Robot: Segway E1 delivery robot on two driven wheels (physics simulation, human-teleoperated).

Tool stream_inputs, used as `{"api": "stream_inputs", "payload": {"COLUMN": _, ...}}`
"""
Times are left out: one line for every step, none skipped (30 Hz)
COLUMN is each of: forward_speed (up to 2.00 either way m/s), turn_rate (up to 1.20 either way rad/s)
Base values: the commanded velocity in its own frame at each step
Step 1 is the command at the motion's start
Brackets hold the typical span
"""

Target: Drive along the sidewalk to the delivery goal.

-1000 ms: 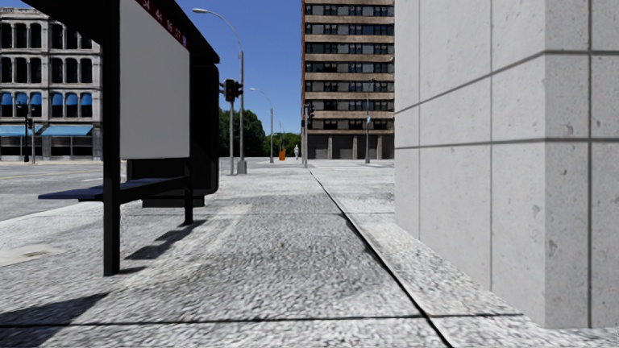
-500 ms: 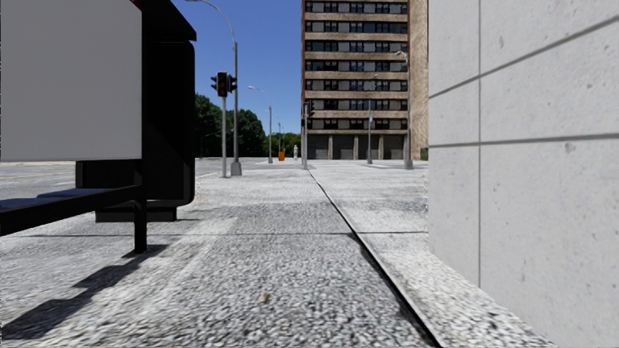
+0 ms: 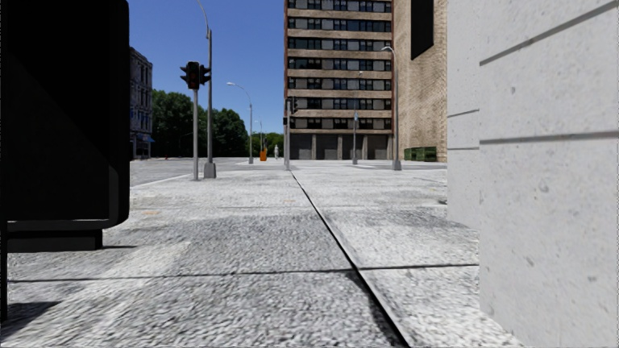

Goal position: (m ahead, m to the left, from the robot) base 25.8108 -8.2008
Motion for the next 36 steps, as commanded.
{"api": "stream_inputs", "payload": {"forward_speed": 2.0, "turn_rate": -0.29}}
{"api": "stream_inputs", "payload": {"forward_speed": 2.0, "turn_rate": -0.29}}
{"api": "stream_inputs", "payload": {"forward_speed": 2.0, "turn_rate": -0.26}}
{"api": "stream_inputs", "payload": {"forward_speed": 2.0, "turn_rate": -0.1}}
{"api": "stream_inputs", "payload": {"forward_speed": 2.0, "turn_rate": 0.0}}
{"api": "stream_inputs", "payload": {"forward_speed": 2.0, "turn_rate": 0.0}}
{"api": "stream_inputs", "payload": {"forward_speed": 2.0, "turn_rate": 0.0}}
{"api": "stream_inputs", "payload": {"forward_speed": 2.0, "turn_rate": 0.0}}
{"api": "stream_inputs", "payload": {"forward_speed": 2.0, "turn_rate": 0.0}}
{"api": "stream_inputs", "payload": {"forward_speed": 2.0, "turn_rate": 0.0}}
{"api": "stream_inputs", "payload": {"forward_speed": 2.0, "turn_rate": 0.0}}
{"api": "stream_inputs", "payload": {"forward_speed": 2.0, "turn_rate": 0.0}}
{"api": "stream_inputs", "payload": {"forward_speed": 2.0, "turn_rate": 0.0}}
{"api": "stream_inputs", "payload": {"forward_speed": 2.0, "turn_rate": 0.0}}
{"api": "stream_inputs", "payload": {"forward_speed": 2.0, "turn_rate": 0.0}}
{"api": "stream_inputs", "payload": {"forward_speed": 2.0, "turn_rate": 0.0}}
{"api": "stream_inputs", "payload": {"forward_speed": 2.0, "turn_rate": -0.02}}
{"api": "stream_inputs", "payload": {"forward_speed": 2.0, "turn_rate": -0.05}}
{"api": "stream_inputs", "payload": {"forward_speed": 2.0, "turn_rate": -0.05}}
{"api": "stream_inputs", "payload": {"forward_speed": 2.0, "turn_rate": -0.08}}
{"api": "stream_inputs", "payload": {"forward_speed": 2.0, "turn_rate": -0.18}}
{"api": "stream_inputs", "payload": {"forward_speed": 2.0, "turn_rate": -0.18}}
{"api": "stream_inputs", "payload": {"forward_speed": 2.0, "turn_rate": -0.23}}
{"api": "stream_inputs", "payload": {"forward_speed": 2.0, "turn_rate": -0.25}}
{"api": "stream_inputs", "payload": {"forward_speed": 2.0, "turn_rate": -0.27}}
{"api": "stream_inputs", "payload": {"forward_speed": 2.0, "turn_rate": -0.27}}
{"api": "stream_inputs", "payload": {"forward_speed": 2.0, "turn_rate": -0.33}}
{"api": "stream_inputs", "payload": {"forward_speed": 2.0, "turn_rate": -0.4}}
{"api": "stream_inputs", "payload": {"forward_speed": 2.0, "turn_rate": -0.44}}
{"api": "stream_inputs", "payload": {"forward_speed": 2.0, "turn_rate": -0.44}}
{"api": "stream_inputs", "payload": {"forward_speed": 2.0, "turn_rate": -0.44}}
{"api": "stream_inputs", "payload": {"forward_speed": 2.0, "turn_rate": -0.45}}
{"api": "stream_inputs", "payload": {"forward_speed": 2.0, "turn_rate": -0.45}}
{"api": "stream_inputs", "payload": {"forward_speed": 2.0, "turn_rate": -0.45}}
{"api": "stream_inputs", "payload": {"forward_speed": 2.0, "turn_rate": -0.45}}
{"api": "stream_inputs", "payload": {"forward_speed": 2.0, "turn_rate": -0.45}}
